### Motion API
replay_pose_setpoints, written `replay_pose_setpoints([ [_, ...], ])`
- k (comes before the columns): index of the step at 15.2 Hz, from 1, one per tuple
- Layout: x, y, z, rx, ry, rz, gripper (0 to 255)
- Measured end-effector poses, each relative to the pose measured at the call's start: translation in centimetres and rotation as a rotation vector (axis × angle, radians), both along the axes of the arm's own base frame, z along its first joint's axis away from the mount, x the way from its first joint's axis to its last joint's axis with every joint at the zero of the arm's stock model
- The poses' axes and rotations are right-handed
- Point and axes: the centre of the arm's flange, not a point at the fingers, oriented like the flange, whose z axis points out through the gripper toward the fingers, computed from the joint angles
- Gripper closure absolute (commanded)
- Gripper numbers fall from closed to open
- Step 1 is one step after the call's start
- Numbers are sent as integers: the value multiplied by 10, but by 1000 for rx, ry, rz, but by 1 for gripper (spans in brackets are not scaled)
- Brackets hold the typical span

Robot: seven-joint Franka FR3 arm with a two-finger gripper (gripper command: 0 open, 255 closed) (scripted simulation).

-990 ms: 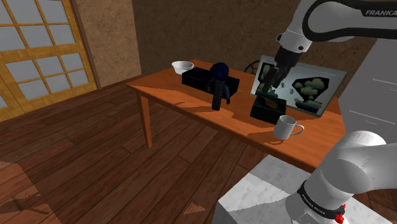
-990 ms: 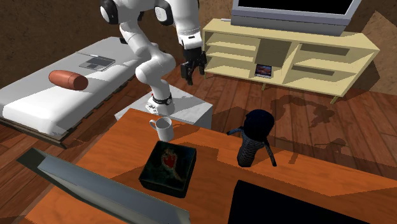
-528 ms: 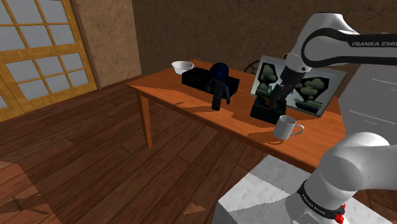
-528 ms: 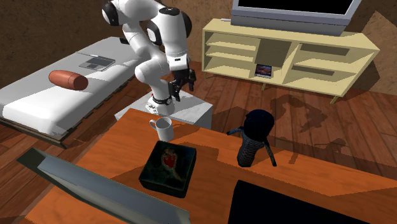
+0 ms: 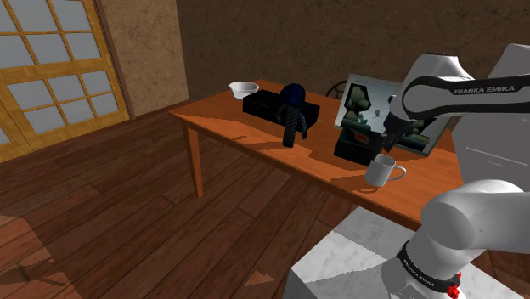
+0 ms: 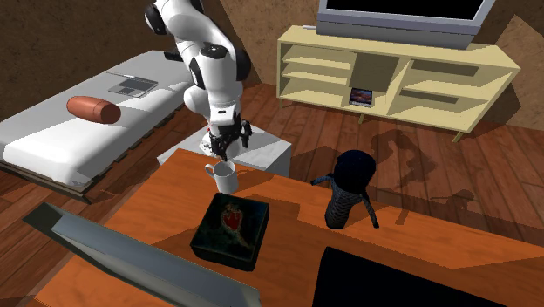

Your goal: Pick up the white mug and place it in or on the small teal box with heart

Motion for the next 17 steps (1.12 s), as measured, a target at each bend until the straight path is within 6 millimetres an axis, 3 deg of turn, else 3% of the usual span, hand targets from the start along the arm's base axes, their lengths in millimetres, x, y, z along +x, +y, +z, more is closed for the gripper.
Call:
replay_pose_setpoints([
  [2, -5, -11, -13, -4, 4, -14, 0],
  [9, -5, -16, -52, -6, 4, -18, 0],
  [15, -4, -16, -57, -6, 4, -18, 0],
  [16, -4, -16, -57, -6, 4, -18, 255],
  [17, -4, -16, -57, -6, 4, -18, 255],
])
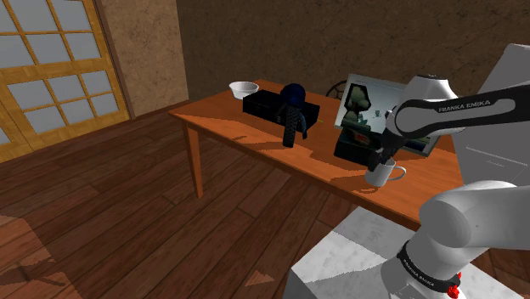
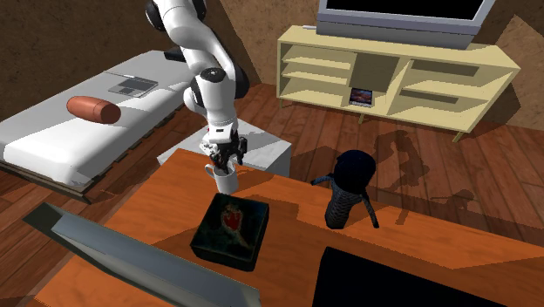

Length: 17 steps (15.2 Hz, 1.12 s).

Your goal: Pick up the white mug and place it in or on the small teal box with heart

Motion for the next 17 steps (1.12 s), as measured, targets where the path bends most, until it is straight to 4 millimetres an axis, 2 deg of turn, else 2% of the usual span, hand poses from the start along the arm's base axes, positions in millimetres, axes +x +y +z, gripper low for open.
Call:
replay_pose_setpoints([
  [9, 0, 0, 0, 0, 0, 0, 255],
  [17, 0, -1, 38, 0, -1, 0, 255],
])
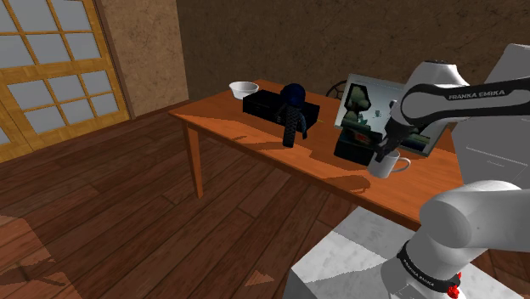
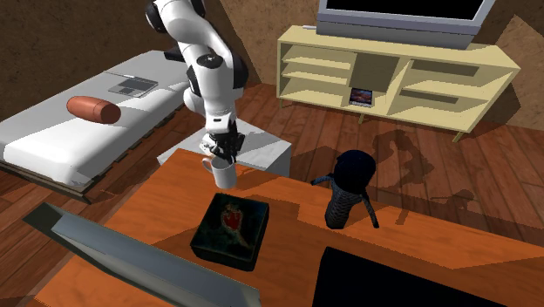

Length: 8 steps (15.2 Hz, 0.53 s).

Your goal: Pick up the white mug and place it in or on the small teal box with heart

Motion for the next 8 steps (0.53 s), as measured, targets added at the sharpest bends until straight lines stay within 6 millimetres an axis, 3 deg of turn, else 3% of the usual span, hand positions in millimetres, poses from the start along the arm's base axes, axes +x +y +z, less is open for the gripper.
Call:
replay_pose_setpoints([
  [8, 0, 2, 41, 0, 0, 0, 255],
])
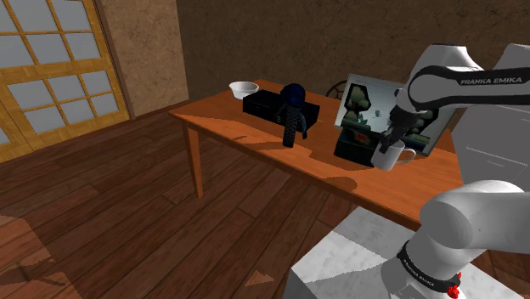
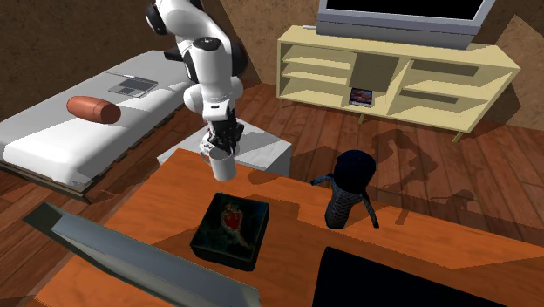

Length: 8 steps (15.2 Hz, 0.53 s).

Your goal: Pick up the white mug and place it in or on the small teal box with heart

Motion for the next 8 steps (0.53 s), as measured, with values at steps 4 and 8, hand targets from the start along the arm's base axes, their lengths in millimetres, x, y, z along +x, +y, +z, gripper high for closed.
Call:
replay_pose_setpoints([
  [4, 0, -1, 22, 0, 0, 0, 255],
  [8, 2, -1, 43, 0, 0, 0, 255],
])
